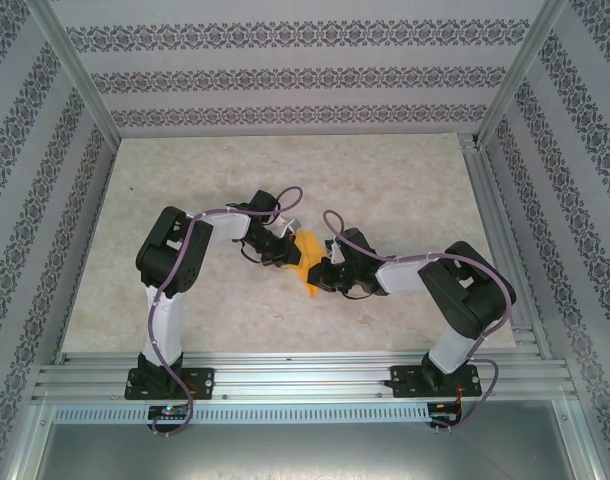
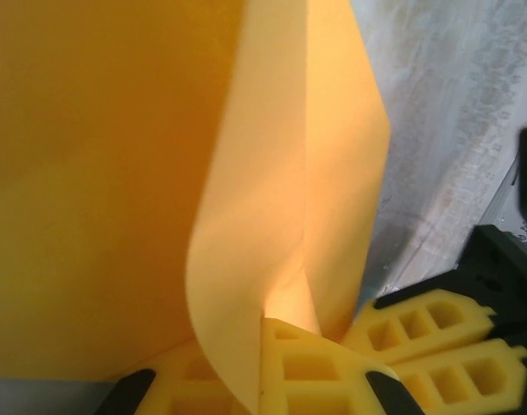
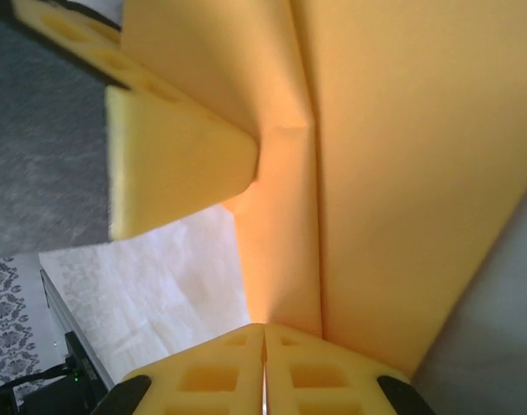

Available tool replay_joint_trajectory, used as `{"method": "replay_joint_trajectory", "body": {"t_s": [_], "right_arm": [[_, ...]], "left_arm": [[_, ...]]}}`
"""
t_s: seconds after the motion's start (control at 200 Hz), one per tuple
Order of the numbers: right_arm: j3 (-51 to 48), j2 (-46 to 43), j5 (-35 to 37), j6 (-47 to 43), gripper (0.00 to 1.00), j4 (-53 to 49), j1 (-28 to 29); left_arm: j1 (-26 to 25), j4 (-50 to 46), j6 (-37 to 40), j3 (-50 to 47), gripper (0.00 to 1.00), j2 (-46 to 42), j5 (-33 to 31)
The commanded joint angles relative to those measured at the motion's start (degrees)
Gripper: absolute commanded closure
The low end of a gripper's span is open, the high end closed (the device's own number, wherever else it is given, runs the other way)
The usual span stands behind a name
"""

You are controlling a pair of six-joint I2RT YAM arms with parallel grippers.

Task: Fold a paper plane with a square sheet of paper (pick it up from the middle)
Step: Fourth fold the wing at the center of the table.

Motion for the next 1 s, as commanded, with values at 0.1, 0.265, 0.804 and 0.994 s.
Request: {"method": "replay_joint_trajectory", "body": {"t_s": [0.1,0.265,0.804,0.994], "right_arm": [[7.42,-2.37,2.30,-4.54,0.91,-10.57,-1.19],[8.15,1.11,1.02,-2.20,0.91,-8.43,-0.21],[4.56,2.19,2.47,-2.72,0.91,-13.44,2.33],[4.99,2.15,4.62,-4.31,0.91,-19.07,3.17]], "left_arm": [[0.45,-0.82,1.99,0.20,0.93,1.15,-0.70],[0.46,-0.82,1.95,0.29,0.93,1.19,-0.72],[0.97,-1.00,1.99,0.64,0.93,1.57,-0.90],[0.94,-1.00,1.95,0.51,0.93,1.75,-0.63]]}}
